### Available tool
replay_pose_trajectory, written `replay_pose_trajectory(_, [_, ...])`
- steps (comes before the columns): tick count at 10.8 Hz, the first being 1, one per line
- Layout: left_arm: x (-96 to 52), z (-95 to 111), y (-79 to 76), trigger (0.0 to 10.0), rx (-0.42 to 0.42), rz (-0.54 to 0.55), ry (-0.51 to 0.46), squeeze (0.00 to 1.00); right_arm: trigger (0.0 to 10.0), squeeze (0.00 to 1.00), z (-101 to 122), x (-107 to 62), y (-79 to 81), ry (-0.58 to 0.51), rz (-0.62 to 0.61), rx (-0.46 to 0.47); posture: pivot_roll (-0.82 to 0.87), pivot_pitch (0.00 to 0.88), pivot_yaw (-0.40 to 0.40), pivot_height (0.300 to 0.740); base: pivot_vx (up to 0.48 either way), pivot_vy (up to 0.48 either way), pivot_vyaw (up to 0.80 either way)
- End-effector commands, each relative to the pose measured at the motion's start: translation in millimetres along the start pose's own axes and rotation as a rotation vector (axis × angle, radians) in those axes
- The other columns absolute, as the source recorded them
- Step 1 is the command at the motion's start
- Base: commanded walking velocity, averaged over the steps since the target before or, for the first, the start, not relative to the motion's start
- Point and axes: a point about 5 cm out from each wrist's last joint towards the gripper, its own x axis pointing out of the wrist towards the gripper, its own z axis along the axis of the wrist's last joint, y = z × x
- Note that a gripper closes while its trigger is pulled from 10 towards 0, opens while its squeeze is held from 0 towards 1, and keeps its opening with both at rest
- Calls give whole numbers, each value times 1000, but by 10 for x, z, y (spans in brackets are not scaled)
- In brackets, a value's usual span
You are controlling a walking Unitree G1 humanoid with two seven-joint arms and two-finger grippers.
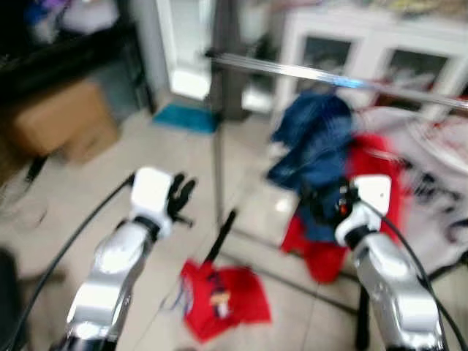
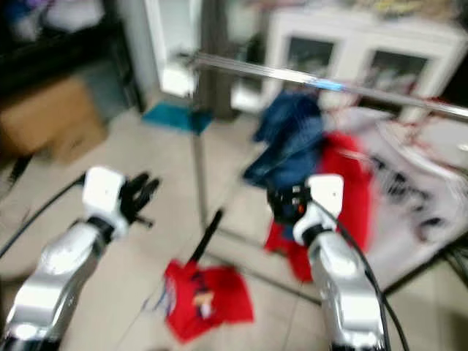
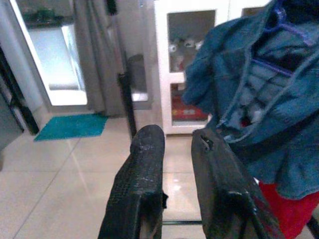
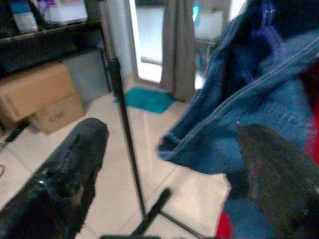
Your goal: Hang hanger
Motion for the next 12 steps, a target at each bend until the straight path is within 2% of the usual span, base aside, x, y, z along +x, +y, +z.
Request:
replay_pose_trajectory(1, [35,40,-19,10000,9,-10,-12,0,10000,1000,82,9,-57,-24,-25,-18,-11,0,0,740,364,0,0])
replay_pose_trajectory(5, [50,39,-16,10000,18,-31,-9,0,10000,1000,169,25,-57,-55,-50,-58,-13,0,11,740,371,0,0])
replay_pose_trajectory(6, [73,43,-11,10000,33,-55,-1,0,10000,1000,309,61,-39,-120,-22,-81,-11,0,15,740,285,0,0])
replay_pose_trajectory(8, [80,57,-23,10000,40,-72,-11,0,10000,1000,414,78,-39,-158,14,-65,-10,0,10,740,0,0,0])
replay_pose_trajectory(9, [76,67,-43,10000,35,-86,-25,0,10000,1000,403,96,-62,-130,21,-107,-11,0,3,740,0,0,0])
replay_pose_trajectory(11, [73,73,-68,10000,39,-117,-26,0,10000,1000,425,157,-65,-105,41,-122,-11,0,0,740,0,0,0])
replay_pose_trajectory(12, [53,69,-129,10000,20,-198,-24,0,10000,1000,420,243,-66,-40,74,-151,-12,0,-3,740,0,0,0])
